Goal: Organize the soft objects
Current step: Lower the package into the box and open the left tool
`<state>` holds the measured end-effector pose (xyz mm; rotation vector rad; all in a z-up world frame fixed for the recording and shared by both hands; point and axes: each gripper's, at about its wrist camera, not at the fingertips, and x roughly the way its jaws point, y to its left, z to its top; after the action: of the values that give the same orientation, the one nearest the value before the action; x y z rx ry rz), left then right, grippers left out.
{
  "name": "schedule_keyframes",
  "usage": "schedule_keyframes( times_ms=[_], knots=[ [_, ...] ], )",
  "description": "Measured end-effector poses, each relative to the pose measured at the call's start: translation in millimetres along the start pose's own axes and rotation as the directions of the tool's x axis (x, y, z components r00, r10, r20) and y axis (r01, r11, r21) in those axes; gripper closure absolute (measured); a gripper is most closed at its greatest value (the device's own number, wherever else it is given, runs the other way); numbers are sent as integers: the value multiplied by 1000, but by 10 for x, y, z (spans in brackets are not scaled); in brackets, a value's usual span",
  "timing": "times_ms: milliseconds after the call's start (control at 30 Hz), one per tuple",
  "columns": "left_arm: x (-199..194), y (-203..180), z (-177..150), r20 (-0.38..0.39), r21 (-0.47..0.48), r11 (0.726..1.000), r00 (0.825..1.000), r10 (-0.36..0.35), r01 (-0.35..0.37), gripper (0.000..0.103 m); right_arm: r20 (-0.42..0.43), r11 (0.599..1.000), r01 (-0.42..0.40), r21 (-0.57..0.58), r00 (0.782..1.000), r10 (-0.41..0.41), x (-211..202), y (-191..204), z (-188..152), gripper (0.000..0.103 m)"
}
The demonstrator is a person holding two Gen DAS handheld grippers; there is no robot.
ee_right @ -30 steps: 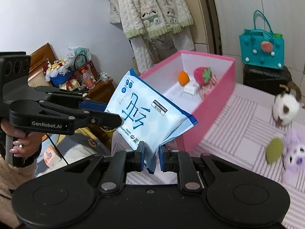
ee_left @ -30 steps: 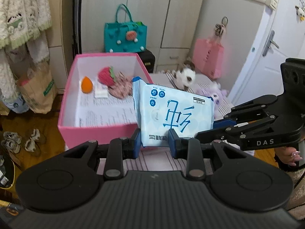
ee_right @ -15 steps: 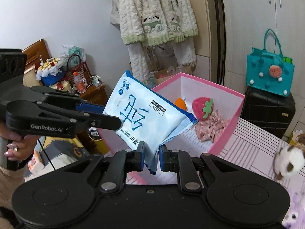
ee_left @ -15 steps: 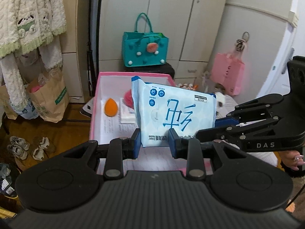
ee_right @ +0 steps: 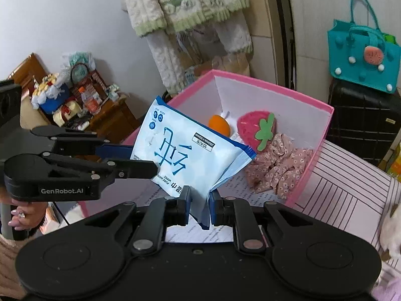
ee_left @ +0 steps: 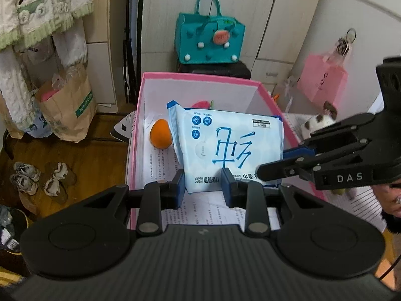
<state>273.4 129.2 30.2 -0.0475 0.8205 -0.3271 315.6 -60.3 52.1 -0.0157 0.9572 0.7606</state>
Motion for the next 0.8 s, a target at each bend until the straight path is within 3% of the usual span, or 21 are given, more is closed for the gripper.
schedule_keyframes(
  times_ms=[333, 600, 800],
  knots=[
    [236, -40, 48, -86, 103, 993, 994, 70, -61, 74, -67, 1000, 1, 15, 998, 0, 264, -82, 31, 85],
    [184, -120, 56, -38, 174, 977, 990, 133, -124, 74, -49, 989, 139, -56, 989, -142, 302, 66, 9, 86],
    [103, -170, 29, -31, 177, 977, 991, 128, -121, 74, -32, 987, 146, -59, 988, -148, 230, 106, -36, 85]
  ],
)
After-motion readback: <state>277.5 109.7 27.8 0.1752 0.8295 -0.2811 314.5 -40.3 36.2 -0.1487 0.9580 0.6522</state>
